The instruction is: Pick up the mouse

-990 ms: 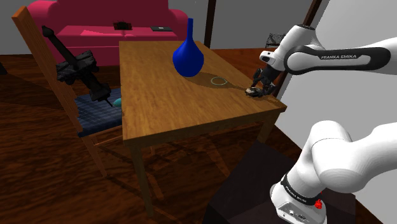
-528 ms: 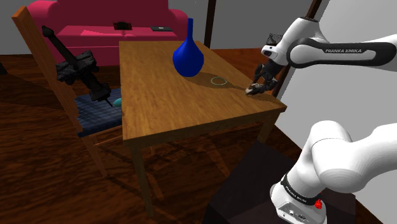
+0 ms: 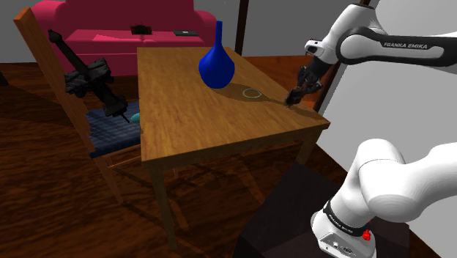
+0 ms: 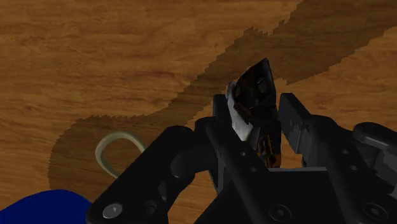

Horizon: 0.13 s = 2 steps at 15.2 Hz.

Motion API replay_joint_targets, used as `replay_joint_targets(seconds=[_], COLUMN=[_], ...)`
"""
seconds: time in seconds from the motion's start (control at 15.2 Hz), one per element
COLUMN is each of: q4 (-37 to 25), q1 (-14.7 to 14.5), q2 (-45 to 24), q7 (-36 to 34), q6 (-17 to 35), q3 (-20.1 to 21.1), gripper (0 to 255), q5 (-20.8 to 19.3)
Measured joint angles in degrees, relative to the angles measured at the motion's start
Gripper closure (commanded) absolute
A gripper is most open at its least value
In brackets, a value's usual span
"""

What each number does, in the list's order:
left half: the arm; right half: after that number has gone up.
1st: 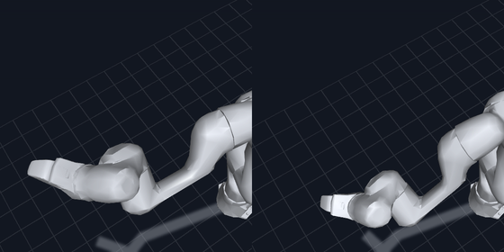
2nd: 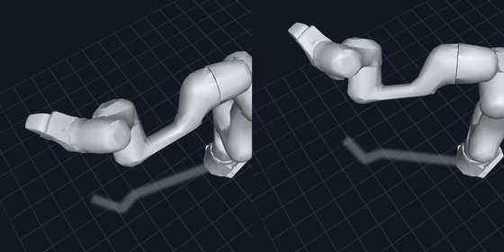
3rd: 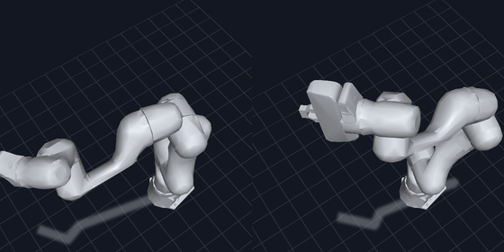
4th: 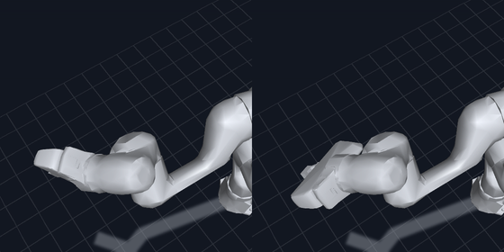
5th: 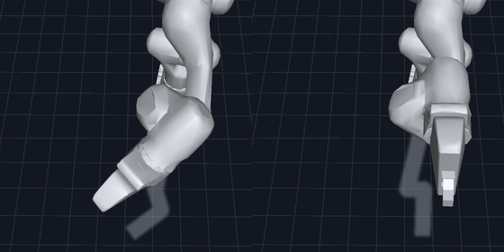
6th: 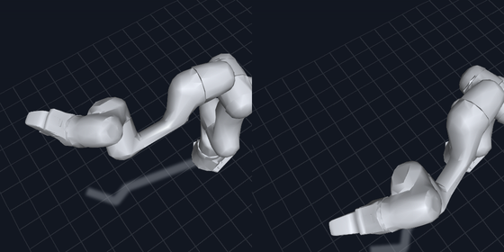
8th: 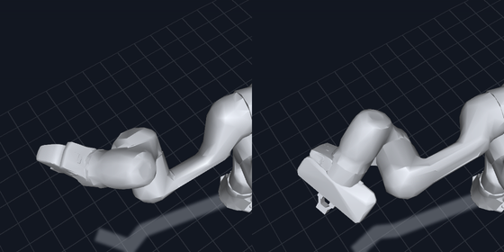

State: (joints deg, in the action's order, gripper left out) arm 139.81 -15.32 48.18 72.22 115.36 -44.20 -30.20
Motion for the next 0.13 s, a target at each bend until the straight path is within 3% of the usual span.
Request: replay_joint_targets(seconds=[0.13], q4=[-1.1], q1=[-0.1], q2=[0.1], q7=[0.1], q6=[-1.2], q3=[0.6], gripper=[255], q5=[0.5])
